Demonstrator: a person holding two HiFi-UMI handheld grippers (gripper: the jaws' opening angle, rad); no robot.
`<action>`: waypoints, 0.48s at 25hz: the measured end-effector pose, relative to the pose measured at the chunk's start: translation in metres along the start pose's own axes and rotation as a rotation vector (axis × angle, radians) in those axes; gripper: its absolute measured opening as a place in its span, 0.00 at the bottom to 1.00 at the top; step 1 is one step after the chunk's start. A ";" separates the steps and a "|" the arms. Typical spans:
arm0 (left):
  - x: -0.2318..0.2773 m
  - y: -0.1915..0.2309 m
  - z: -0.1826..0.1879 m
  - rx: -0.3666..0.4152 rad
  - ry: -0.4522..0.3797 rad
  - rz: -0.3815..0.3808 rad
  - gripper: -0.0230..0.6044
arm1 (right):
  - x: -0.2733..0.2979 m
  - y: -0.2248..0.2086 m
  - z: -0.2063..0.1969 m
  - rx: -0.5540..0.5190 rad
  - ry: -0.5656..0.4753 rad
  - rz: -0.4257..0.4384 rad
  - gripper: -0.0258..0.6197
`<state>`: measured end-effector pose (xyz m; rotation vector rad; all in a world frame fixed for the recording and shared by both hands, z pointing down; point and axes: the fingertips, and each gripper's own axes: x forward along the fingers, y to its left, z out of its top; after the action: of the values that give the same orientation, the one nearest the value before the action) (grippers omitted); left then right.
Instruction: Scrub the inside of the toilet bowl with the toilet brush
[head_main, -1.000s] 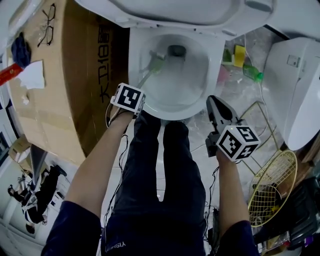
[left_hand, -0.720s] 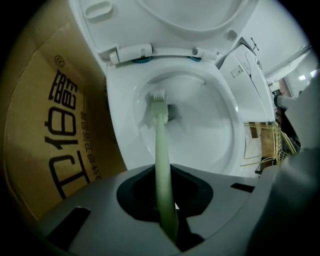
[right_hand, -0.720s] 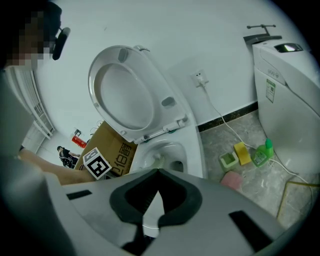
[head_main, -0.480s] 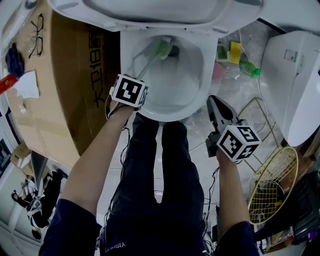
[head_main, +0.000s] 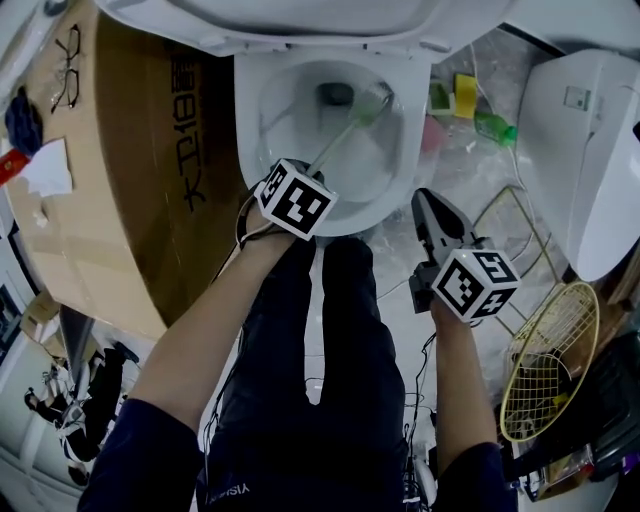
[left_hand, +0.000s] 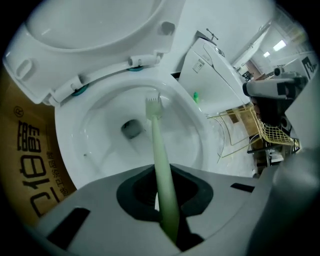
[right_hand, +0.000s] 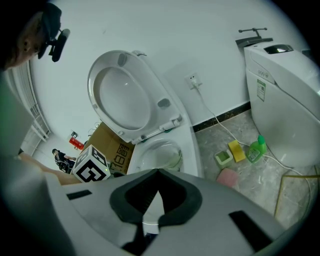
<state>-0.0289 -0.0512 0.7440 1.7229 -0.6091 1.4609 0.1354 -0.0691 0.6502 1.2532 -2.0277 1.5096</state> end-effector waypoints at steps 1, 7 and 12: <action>0.002 -0.006 -0.004 0.012 0.005 -0.007 0.12 | -0.001 0.000 -0.003 0.000 0.000 -0.001 0.05; 0.007 -0.029 -0.041 0.080 0.051 -0.041 0.12 | -0.003 0.006 -0.016 -0.001 -0.002 0.001 0.05; 0.008 -0.043 -0.084 0.148 0.125 -0.084 0.12 | -0.002 0.011 -0.029 0.002 -0.002 0.000 0.05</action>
<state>-0.0434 0.0426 0.7439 1.7317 -0.3665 1.5732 0.1215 -0.0421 0.6532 1.2555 -2.0280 1.5118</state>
